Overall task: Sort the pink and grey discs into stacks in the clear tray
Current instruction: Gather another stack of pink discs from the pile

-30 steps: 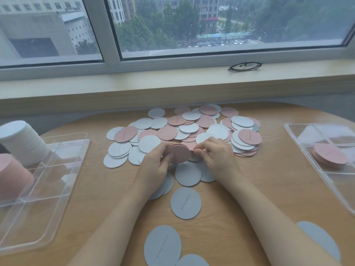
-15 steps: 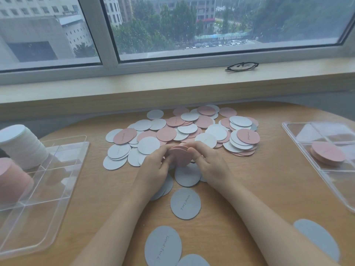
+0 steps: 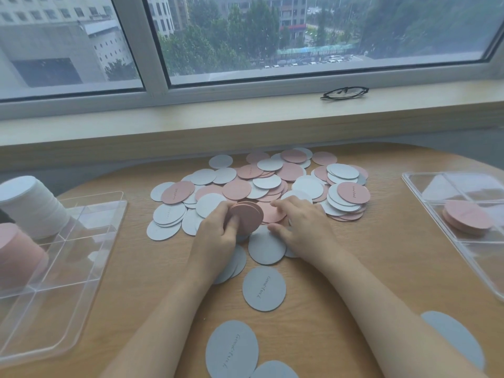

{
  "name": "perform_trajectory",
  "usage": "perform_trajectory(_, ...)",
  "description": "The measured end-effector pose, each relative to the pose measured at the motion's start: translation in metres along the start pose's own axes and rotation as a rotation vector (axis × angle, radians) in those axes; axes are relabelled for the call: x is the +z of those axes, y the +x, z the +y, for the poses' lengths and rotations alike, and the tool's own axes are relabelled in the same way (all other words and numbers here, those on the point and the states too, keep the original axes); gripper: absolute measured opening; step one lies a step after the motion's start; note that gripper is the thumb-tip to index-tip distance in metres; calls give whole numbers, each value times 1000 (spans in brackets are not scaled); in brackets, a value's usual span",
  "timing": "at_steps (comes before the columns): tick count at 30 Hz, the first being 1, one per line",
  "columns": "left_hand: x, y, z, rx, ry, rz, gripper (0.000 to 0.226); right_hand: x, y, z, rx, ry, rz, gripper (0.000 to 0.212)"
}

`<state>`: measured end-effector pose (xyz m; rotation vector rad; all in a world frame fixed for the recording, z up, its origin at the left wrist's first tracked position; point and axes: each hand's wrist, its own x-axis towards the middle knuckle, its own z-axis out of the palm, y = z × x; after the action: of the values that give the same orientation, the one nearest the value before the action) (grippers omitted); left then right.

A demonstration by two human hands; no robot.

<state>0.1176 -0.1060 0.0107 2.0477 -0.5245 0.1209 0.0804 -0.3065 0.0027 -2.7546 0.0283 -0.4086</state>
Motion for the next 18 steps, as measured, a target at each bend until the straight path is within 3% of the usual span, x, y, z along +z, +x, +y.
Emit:
perform_trajectory(3,0,0,-1,-5,2,-3,17,1,5,-2,-5,-91,13,47)
perform_trajectory(10,1,1,-3,4,9,-16,18,16,11,5,-84,-295,185,22)
perform_trajectory(12,1,1,-3,8,1,-23,19,17,11,5,-106,-306,260,30)
perform_trajectory(15,1,0,-1,29,-12,-36,20,13,11,4,-86,-221,381,35)
perform_trajectory(18,2,1,-2,34,4,-48,20,7,6,-2,19,83,446,32)
